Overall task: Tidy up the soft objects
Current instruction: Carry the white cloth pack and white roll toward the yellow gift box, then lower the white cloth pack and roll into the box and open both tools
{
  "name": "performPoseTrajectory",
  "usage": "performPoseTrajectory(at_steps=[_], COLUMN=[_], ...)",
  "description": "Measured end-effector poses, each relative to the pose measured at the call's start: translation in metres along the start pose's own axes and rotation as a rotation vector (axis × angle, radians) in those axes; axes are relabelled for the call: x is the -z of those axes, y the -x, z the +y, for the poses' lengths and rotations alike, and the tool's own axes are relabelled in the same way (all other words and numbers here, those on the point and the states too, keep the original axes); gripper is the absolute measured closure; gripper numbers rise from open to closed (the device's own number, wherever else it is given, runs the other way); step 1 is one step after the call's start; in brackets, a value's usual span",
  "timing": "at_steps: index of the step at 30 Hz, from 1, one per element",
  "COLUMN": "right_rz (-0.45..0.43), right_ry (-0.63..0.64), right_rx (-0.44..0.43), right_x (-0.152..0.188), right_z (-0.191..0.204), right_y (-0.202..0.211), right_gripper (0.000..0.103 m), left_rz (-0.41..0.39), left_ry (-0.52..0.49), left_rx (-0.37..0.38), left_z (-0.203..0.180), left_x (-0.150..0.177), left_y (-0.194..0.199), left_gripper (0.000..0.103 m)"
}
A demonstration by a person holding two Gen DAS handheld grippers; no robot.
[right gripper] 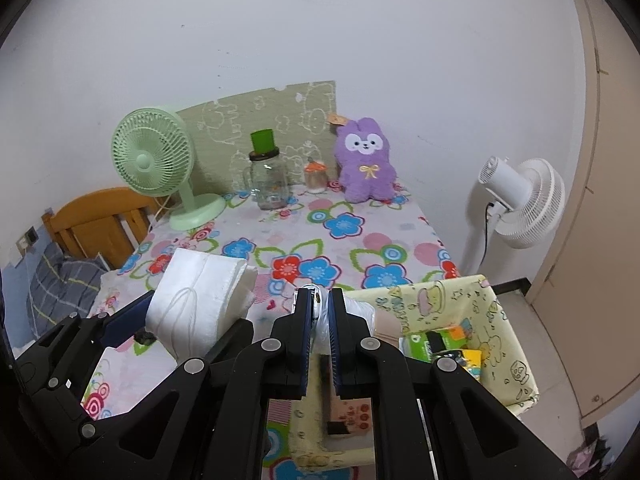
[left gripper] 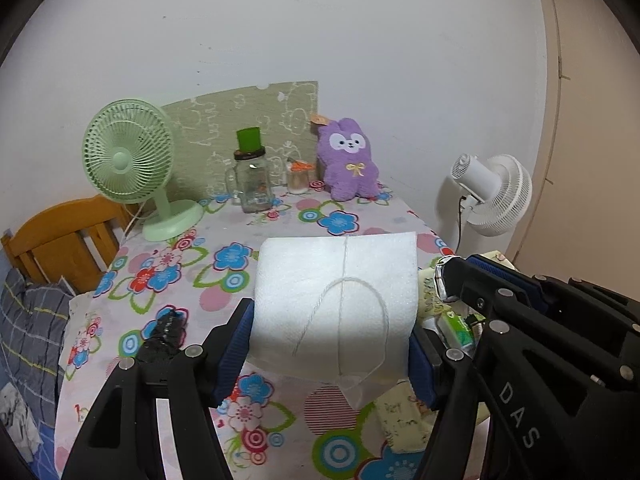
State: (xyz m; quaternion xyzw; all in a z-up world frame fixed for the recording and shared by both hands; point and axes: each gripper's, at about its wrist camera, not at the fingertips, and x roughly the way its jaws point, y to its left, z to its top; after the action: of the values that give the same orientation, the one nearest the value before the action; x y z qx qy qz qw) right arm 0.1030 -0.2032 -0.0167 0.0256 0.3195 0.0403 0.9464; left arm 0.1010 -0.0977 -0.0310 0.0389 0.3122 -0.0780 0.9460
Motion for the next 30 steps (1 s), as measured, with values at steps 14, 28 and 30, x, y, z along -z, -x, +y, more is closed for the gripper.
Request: performPoseTrajectory(at_steps=[14, 28, 30], right_rz=[0.035, 0.097, 0.108], right_ry=[-0.052, -0.106, -0.125], right_rx=[0.05, 0.106, 0.1], right_x=[0.01, 0.029, 0.032], right_z=[-0.042, -0.083, -0.088], right_y=[-0.007, -0.024, -0.027], right_gripper=[0.092, 0.092, 0.092], left_rz=[0.05, 0.122, 0.124], left_ry=[-0.055, -0.137, -0.15], left_rx=[0.055, 0.103, 0.104], left_z=[-0.043, -0.079, -0.083], left_x=[0.001, 0.011, 0.012], left_y=[-0.023, -0.046, -0.048], left_gripper=[0.033, 0.029, 0.027])
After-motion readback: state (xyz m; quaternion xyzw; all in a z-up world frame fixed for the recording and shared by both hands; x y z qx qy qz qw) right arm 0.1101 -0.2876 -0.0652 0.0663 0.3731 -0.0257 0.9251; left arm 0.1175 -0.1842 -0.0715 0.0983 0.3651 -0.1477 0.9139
